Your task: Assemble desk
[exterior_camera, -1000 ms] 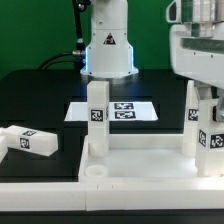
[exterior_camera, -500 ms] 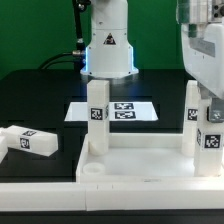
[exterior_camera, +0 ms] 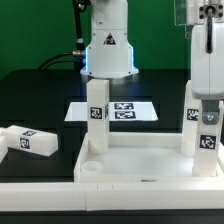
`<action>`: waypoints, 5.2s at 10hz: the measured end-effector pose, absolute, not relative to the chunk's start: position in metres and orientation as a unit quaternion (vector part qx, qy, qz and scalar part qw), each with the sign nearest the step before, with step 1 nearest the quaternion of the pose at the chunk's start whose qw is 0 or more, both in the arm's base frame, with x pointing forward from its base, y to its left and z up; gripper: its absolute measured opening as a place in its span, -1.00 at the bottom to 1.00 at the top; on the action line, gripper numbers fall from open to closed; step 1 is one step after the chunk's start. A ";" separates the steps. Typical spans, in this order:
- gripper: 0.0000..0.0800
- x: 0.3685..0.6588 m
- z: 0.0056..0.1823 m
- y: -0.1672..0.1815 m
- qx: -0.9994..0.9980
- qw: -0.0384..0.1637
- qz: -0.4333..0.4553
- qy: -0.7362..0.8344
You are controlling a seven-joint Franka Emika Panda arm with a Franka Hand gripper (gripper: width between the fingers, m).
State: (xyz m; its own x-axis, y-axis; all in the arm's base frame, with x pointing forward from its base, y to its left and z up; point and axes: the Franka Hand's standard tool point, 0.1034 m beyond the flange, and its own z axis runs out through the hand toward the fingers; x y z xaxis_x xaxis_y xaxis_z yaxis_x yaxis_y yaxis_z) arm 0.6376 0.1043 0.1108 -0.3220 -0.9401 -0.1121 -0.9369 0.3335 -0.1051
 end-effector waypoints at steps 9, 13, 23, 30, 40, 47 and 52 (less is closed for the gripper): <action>0.62 0.651 0.153 0.094 -0.597 0.114 -0.019 0.794; 0.62 0.648 0.163 0.045 -0.733 0.122 -0.055 0.667; 0.62 0.628 0.144 -0.046 -0.945 0.076 -0.101 0.300; 0.62 0.607 0.124 -0.071 -0.991 0.033 -0.103 0.076; 0.62 0.565 0.102 -0.141 -0.974 0.030 -0.025 -0.223; 0.62 0.546 0.089 -0.161 -0.943 0.010 -0.022 -0.332; 0.62 0.543 0.088 -0.177 -0.939 -0.003 -0.028 -0.344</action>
Offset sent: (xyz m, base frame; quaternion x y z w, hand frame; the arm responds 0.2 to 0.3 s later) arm 0.0028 -0.0057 0.0617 0.0128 -0.0561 -0.0186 0.9982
